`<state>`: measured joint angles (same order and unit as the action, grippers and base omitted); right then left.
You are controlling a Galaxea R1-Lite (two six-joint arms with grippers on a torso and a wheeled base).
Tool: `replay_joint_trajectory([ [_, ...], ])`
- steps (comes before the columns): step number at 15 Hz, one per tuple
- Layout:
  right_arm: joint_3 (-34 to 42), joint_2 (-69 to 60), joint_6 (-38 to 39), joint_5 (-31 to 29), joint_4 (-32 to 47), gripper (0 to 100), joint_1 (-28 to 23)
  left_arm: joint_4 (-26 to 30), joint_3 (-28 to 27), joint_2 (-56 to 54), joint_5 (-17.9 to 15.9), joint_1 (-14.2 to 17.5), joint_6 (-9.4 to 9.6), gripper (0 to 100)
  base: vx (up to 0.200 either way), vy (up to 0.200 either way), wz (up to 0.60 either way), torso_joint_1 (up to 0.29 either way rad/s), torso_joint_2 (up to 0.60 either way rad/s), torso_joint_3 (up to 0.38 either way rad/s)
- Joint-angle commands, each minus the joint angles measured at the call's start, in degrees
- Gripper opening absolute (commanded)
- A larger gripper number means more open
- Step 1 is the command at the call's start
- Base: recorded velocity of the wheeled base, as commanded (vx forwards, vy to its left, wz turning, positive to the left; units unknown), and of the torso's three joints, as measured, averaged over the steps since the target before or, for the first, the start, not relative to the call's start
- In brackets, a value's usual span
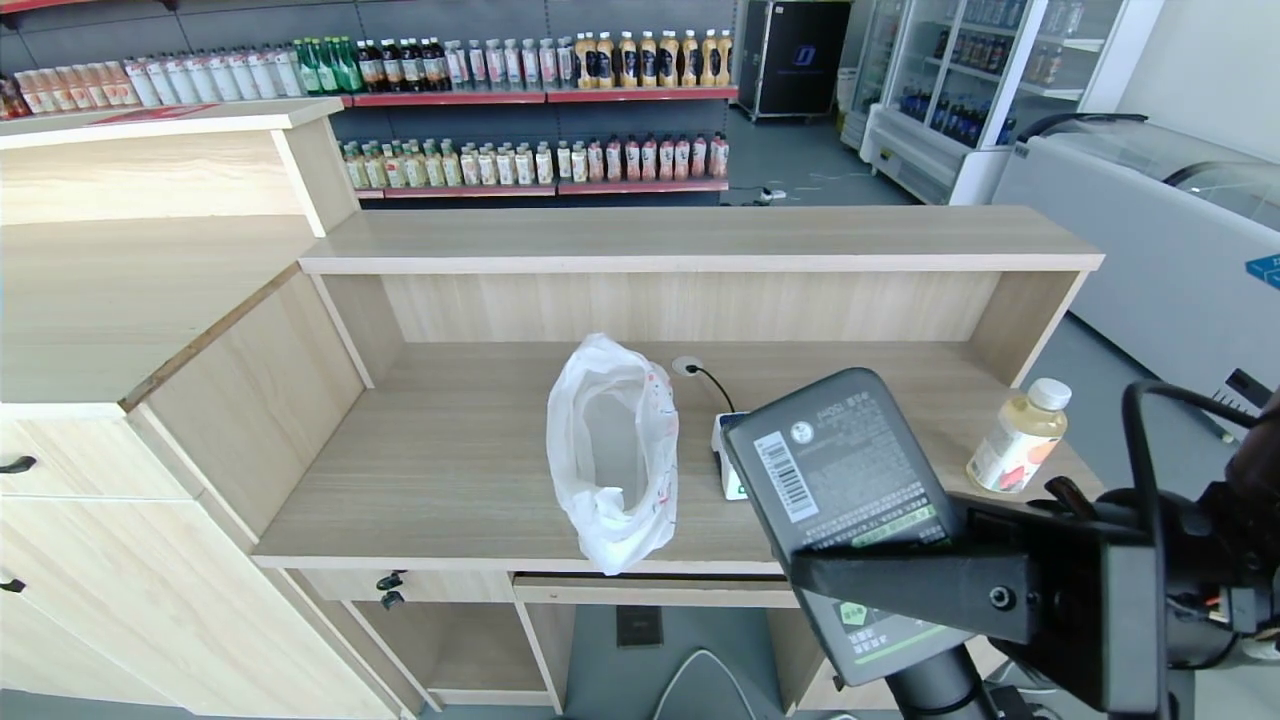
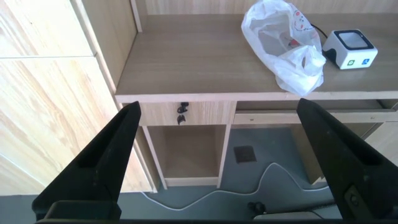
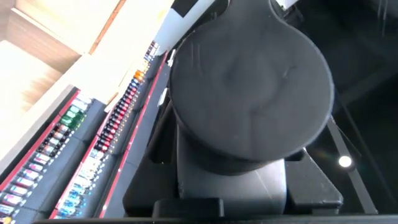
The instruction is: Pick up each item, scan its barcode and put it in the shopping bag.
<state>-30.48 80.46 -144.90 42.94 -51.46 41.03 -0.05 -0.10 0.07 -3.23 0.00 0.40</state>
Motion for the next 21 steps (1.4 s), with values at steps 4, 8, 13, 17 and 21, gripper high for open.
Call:
replay_joint_trajectory([
  [4,-0.02,1.10,-0.12,-0.04,-0.31,0,0.01,-0.04,0.01,0.01,-0.02,0.00,-0.05,100,0.000,0.000,0.00,0.000,0.00,0.000],
  [8,-0.11,1.81,-0.03,-0.04,-0.40,0,0.10,-0.04,0.01,0.01,-0.02,0.00,-0.05,100,0.000,0.000,0.00,0.000,0.00,0.000],
  [13,-1.43,-0.83,34.59,-11.65,-0.84,0,-13.17,-0.04,0.01,0.01,-0.02,0.00,0.04,100,0.000,0.000,0.00,0.000,0.00,0.000],
  [17,0.95,-5.31,69.22,-27.82,-0.66,0,-40.07,0.05,0.01,0.01,-0.02,0.00,0.04,100,0.000,0.000,0.00,0.000,0.00,0.000],
  [21,1.91,-7.51,83.90,-19.03,8.65,0,-67.93,-0.04,0.01,0.01,-0.02,0.00,0.04,100,0.000,0.000,0.00,0.000,0.00,0.000],
])
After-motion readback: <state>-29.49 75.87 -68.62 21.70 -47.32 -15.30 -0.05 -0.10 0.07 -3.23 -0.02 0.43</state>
